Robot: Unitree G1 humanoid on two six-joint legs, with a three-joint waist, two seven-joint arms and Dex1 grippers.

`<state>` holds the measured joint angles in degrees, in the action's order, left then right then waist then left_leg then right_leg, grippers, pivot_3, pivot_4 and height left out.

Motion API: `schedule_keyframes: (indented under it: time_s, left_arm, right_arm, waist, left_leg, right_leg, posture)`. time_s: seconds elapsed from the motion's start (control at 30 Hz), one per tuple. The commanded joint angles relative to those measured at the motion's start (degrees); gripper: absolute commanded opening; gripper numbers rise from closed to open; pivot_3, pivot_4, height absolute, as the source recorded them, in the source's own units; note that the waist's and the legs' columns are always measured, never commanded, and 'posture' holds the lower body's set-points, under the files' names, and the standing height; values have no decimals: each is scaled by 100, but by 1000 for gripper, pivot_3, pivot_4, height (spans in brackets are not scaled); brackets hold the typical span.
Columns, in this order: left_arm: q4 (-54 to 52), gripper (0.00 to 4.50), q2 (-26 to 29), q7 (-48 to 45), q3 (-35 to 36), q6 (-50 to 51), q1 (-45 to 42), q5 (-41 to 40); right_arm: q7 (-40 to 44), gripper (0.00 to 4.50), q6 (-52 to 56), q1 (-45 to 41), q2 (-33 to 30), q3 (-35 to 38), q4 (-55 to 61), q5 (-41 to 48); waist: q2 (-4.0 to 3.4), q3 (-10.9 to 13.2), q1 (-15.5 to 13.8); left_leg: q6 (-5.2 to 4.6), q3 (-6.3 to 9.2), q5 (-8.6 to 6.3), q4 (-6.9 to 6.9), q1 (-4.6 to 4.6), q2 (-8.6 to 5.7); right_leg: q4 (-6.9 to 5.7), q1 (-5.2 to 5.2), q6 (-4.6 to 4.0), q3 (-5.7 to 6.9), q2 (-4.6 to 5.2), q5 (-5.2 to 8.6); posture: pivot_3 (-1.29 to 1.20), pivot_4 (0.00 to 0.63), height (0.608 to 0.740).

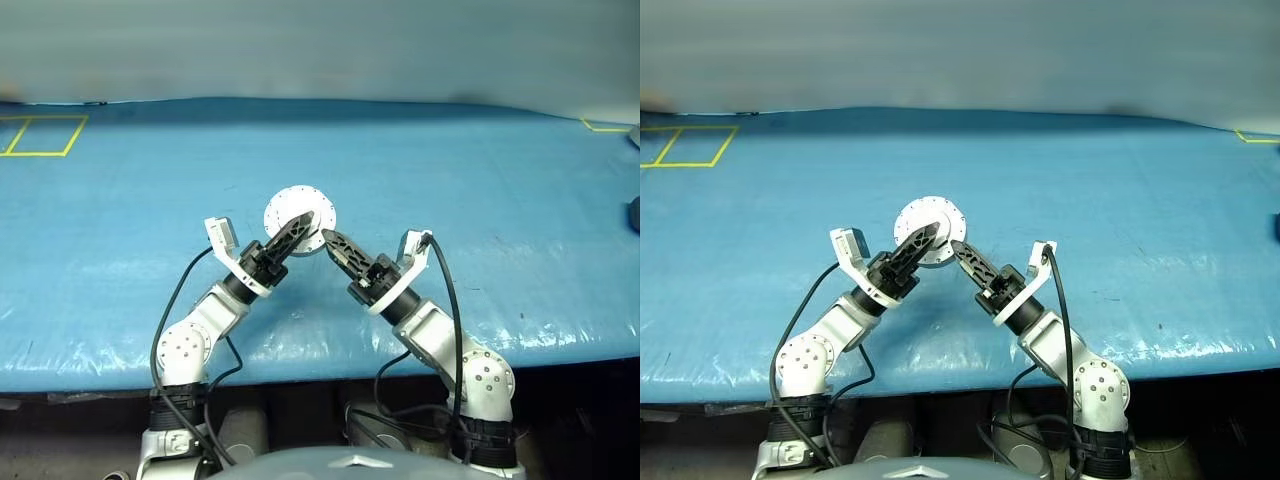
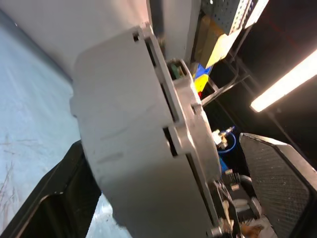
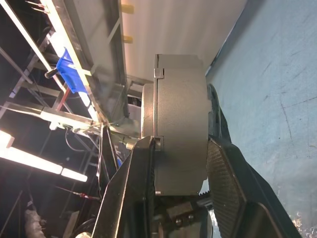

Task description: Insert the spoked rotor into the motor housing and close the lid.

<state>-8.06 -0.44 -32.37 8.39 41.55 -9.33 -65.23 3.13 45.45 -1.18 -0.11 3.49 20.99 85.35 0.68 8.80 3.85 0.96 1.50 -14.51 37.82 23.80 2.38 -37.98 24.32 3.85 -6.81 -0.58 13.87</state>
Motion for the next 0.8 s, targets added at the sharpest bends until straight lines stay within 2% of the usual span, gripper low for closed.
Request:
schedule_keyframes:
  time_s: [0.03,0.27,0.37,0.47,0.5,0.7,0.8]
  left_arm:
    - [-45,4456,-148,102,-9,35,-99,-210]
    - [23,4456,-316,562,59,-9,-14,-135]
    - [37,3877,-305,679,68,-27,-18,-61]
    - [65,2920,-286,875,143,-65,-17,-4]
    - [56,2725,-281,894,146,-90,-9,11]
    - [-111,2694,-298,821,43,0,82,-135]
    - [-234,2694,-314,858,-24,46,58,-250]
  right_arm:
    - [63,1160,-115,-118,4,-32,331,262]
    - [-46,1160,-197,-83,17,-42,315,261]
    - [-44,1160,-220,-79,1,-55,323,259]
    - [-35,1160,-245,-91,6,-72,301,237]
    - [-37,1160,-253,-99,12,-77,288,228]
    - [-70,1160,-306,-147,46,-85,225,179]
    - [-345,1160,-411,-181,138,-84,121,11]
  waist:
    - [0,0,4]
    - [0,0,-4]
    - [0,0,-7]
    - [0,0,-6]
    - [0,0,-6]
    - [0,0,-2]
    - [0,0,-7]
  left_leg:
    - [0,0,0,0,0,0]
    - [0,3,0,1,0,0]
    - [0,3,0,2,0,0]
    - [0,3,0,3,0,-1]
    - [0,3,0,3,1,-1]
    - [0,3,0,3,0,-1]
    - [0,3,0,3,0,-1]
  right_leg:
    - [0,0,0,0,-1,0]
    - [0,-1,0,1,-1,0]
    - [0,-2,1,0,-1,0]
    - [0,-3,1,1,0,-1]
    - [0,-2,1,1,0,-1]
    - [0,-3,1,1,-1,-1]
    - [-1,-3,1,1,0,-1]
  posture:
    - [0,150,740]
    - [0,150,740]
    - [0,150,740]
    - [0,150,740]
    - [0,150,740]
    - [0,150,740]
    - [0,150,740]
